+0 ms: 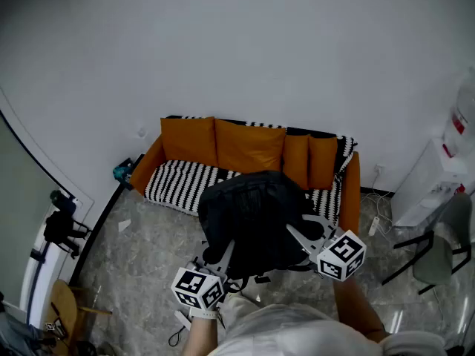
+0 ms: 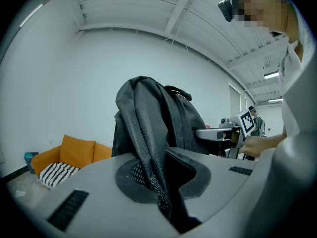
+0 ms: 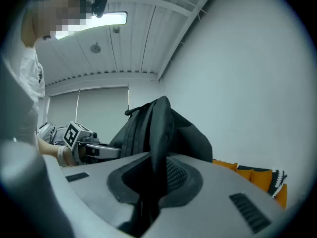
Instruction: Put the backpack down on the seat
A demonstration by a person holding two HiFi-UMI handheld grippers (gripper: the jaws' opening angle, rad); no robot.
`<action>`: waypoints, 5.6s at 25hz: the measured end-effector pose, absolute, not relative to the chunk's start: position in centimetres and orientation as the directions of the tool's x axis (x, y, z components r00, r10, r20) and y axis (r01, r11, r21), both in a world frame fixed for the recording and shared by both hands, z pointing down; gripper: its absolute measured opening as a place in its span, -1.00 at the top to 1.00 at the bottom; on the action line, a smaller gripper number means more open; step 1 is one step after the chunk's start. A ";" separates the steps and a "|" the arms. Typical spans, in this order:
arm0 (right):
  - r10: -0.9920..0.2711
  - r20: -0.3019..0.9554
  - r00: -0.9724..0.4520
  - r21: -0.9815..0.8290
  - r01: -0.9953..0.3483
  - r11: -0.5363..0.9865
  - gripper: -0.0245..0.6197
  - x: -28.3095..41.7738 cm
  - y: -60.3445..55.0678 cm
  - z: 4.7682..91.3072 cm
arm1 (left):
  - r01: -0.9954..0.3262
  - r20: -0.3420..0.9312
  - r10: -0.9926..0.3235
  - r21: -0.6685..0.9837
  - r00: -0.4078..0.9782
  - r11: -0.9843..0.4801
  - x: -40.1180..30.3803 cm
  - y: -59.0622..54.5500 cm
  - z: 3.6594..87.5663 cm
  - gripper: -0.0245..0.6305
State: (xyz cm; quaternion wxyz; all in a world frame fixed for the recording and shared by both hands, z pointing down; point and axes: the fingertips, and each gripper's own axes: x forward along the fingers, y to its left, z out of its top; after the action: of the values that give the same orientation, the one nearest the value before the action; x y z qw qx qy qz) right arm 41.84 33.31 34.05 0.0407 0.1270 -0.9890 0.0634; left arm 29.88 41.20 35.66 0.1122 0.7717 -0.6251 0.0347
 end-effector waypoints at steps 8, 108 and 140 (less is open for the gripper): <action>-0.232 0.083 -0.969 -0.114 -0.241 0.964 0.79 42.4 33.6 33.9 | -0.973 0.178 -0.961 0.128 0.211 -0.190 30.4 41.3 35.5 0.78; -0.029 0.216 -0.976 -0.303 -0.095 0.948 0.76 6.4 13.3 41.9 | -0.922 0.241 -0.923 0.321 0.300 -0.216 -3.5 20.2 42.9 0.78; -0.296 0.402 -0.867 -0.316 -0.434 0.844 0.76 4.1 -7.7 48.3 | -0.760 0.339 -0.704 0.472 0.624 -0.446 -7.2 -4.3 49.8 0.77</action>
State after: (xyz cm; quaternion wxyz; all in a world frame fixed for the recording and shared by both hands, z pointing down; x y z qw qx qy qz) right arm 4.08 -7.74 48.32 0.1714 0.1932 -0.9447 0.2022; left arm -7.20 -4.28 49.77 0.3016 0.8492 -0.4310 0.0465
